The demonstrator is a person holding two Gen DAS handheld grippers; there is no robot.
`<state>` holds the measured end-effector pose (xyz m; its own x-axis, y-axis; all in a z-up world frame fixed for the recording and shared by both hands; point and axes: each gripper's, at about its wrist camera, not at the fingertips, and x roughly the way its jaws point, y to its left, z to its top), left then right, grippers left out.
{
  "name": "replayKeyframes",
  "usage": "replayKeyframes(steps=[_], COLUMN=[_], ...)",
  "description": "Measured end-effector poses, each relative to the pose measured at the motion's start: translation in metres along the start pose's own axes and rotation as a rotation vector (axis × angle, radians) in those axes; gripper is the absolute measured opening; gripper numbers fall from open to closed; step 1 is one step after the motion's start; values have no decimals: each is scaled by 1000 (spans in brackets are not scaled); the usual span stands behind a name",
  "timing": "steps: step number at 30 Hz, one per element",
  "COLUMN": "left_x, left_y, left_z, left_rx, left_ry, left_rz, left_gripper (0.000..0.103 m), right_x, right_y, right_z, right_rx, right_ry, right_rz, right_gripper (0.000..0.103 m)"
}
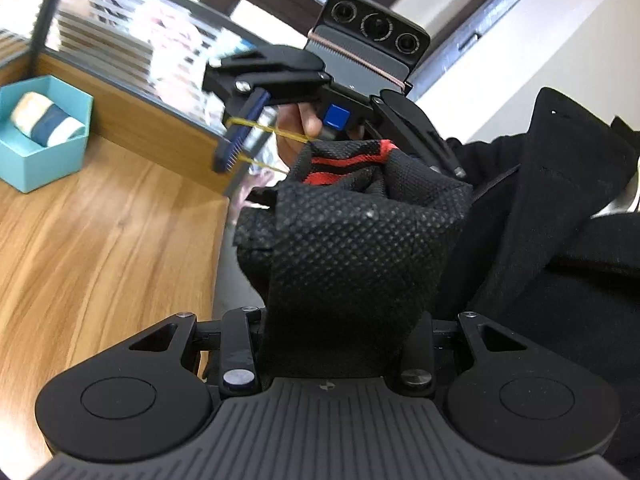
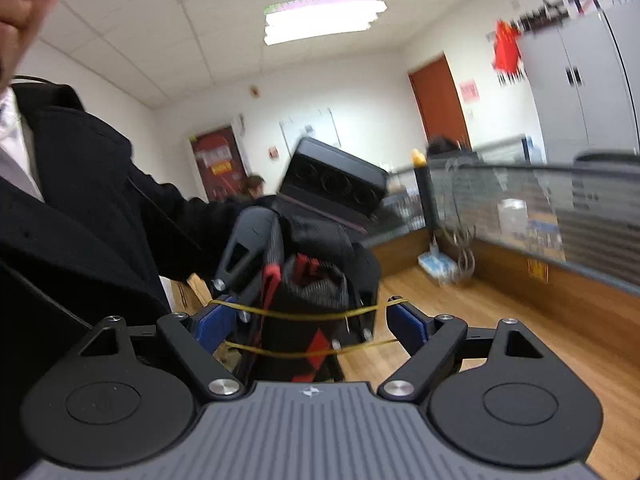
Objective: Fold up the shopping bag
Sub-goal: 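Stretch the yellow band over the bundle end with the right gripper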
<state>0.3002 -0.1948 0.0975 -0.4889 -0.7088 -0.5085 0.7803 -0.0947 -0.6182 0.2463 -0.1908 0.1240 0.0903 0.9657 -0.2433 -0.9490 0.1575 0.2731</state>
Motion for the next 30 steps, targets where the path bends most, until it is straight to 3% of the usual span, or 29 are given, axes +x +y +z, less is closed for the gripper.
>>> replayKeyframes(steps=[3,7,12,15,19,21,24,27,30], left_x=[15,34,54,67,77,78,78,81,90], left_y=[4,13,25,28,32,33,35,38,39], left_z=[16,30,38,43,44,42,36,27,29], left_rx=[4,15,11,20,20,15,-6,-48,-65], left_ry=[84,139,171,173,159,134,85,25,41], left_rz=[-27,-77,-158,-199,-237,-246,-261,-288,-311], left_gripper=[41,41,41,41,42,42,42,42,42], right_x=[-23,-43,-56,-62,-68,-74,-89,-100,-108], right_y=[11,33,47,46,48,51,50,44,41], right_z=[-4,-1,5,10,15,14,7,-6,-12], right_rx=[-127,-349,-557,-611,-651,-664,-622,-495,-447], right_ry=[7,152,303,429,491,474,364,281,235], right_rz=[-72,-134,-56,2,64,63,0,-36,-32], right_gripper=[88,88,88,88,90,93,103,103,103])
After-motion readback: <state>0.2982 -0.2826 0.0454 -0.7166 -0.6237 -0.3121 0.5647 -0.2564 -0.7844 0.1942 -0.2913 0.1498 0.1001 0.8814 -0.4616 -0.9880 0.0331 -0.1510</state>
